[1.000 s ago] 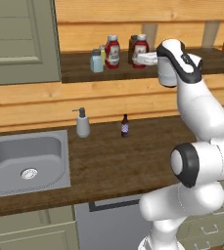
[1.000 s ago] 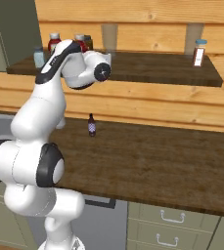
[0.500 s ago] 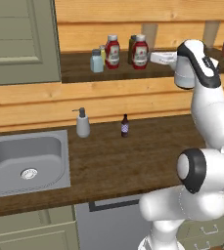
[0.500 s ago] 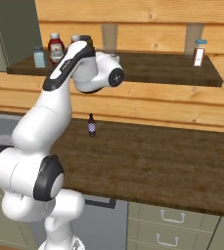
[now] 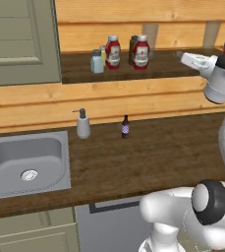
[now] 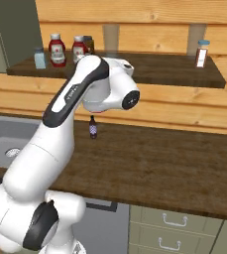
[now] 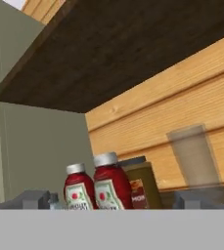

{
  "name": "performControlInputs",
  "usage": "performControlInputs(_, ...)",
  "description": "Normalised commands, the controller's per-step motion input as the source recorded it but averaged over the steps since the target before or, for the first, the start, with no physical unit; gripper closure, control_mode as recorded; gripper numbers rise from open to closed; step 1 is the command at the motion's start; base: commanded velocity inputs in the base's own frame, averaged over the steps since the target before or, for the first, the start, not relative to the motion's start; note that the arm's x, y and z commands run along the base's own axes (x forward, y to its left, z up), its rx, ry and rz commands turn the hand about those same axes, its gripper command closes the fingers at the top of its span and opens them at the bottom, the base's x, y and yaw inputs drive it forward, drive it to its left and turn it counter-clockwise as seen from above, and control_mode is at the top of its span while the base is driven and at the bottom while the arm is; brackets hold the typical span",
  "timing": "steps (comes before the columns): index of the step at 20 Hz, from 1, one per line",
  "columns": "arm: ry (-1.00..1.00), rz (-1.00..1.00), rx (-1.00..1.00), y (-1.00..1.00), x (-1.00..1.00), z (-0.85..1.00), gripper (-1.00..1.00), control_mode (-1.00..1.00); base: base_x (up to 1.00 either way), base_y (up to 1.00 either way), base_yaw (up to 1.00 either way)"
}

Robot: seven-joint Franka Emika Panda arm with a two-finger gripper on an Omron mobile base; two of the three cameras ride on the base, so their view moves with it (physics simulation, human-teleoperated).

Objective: Put the shaker and condiment bottle from the counter next to their counterparts in the cabinet.

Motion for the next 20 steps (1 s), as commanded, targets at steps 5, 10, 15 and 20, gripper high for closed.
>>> performControlInputs(5, 0.0, 0.0, 0.11, -0.4, -1.0, 0.16, -1.0, -1.0, 0.0, 0.0, 0.0)
performControlInputs(10, 0.0, 0.0, 0.04, -0.17, -1.0, -0.06, -1.0, -1.0, 0.0, 0.0, 0.0)
performControlInputs(15, 0.0, 0.0, 0.04, -0.13, -1.0, -0.2, -1.0, -1.0, 0.0, 0.0, 0.0)
performControlInputs(20, 0.0, 0.0, 0.02, -0.06, -1.0, -0.29, -1.0, -1.0, 0.0, 0.0, 0.0)
